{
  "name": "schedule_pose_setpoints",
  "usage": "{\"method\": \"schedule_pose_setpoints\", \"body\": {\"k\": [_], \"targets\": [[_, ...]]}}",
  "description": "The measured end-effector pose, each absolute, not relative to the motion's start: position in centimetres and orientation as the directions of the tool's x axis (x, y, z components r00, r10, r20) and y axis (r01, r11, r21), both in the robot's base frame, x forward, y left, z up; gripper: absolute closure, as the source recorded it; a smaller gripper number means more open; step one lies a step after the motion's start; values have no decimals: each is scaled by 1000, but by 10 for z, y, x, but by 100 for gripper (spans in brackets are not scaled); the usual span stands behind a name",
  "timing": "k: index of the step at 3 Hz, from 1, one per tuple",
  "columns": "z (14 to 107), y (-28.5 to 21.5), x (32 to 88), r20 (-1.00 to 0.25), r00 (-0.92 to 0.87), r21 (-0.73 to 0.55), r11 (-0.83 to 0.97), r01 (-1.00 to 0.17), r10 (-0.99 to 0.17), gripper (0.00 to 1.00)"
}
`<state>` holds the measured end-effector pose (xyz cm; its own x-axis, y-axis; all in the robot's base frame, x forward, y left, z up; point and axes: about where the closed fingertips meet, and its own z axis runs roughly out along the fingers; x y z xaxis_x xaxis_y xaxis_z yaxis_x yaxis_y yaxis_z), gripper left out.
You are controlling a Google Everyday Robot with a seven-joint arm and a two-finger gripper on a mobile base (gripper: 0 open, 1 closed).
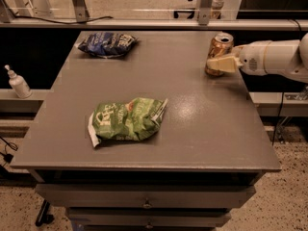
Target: Move orange can near green jalapeno chip bag
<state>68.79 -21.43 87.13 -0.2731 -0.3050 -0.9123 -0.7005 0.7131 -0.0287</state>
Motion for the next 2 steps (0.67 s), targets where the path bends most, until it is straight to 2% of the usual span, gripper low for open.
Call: {"method": "schedule_pose_setpoints", "body": {"k": [1,2], "targets": [[887,-212,676,-916,-260,-38,711,-702,-306,88],[909,-199,646,-919,-254,-21,680,-733,-302,100]]}}
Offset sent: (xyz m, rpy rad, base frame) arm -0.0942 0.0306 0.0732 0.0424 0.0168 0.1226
